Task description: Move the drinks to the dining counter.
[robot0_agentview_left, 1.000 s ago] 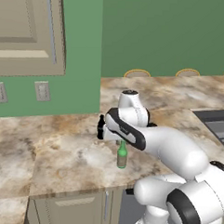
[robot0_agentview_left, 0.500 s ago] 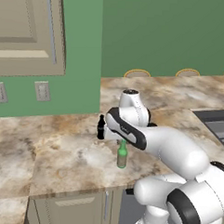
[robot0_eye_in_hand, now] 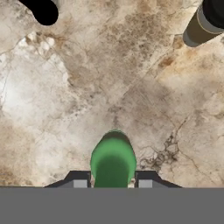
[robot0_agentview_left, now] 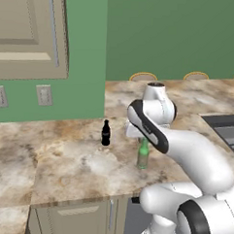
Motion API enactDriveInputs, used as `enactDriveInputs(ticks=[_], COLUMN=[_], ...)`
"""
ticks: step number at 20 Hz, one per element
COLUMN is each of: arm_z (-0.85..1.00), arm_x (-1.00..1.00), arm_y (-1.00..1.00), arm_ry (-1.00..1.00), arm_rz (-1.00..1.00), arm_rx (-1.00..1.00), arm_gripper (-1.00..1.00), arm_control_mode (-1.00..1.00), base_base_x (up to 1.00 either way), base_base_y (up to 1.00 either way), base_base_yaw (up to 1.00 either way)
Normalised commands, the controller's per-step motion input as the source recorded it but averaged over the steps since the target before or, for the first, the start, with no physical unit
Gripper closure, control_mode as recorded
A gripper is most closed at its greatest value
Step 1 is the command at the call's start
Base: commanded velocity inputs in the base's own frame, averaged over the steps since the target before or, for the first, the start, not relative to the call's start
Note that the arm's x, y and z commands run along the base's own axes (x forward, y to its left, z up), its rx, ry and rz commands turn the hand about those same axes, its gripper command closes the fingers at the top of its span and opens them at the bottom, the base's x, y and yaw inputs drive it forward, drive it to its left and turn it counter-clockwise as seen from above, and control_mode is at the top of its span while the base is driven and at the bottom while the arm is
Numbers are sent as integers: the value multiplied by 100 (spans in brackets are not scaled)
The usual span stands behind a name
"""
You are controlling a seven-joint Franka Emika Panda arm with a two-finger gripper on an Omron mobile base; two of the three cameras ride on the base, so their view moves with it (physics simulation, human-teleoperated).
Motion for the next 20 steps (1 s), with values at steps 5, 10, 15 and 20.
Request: enactDriveInputs(ticks=[5, 10, 15, 20], arm_z=[49, 37, 6, 0], arm_x=[-40, -25, -21, -24], arm_y=[-40, -31, -27, -11], arm_ry=[-1, 0, 0, 0], arm_rz=[0, 0, 0, 0], arm_rx=[0, 0, 0, 0], arm_gripper=[100, 100, 100, 100], arm_control_mode=[-100, -100, -100, -100], base_base_x=[0, 0, 0, 0], base_base_y=[0, 0, 0, 0], base_base_yaw=[0, 0, 0, 0])
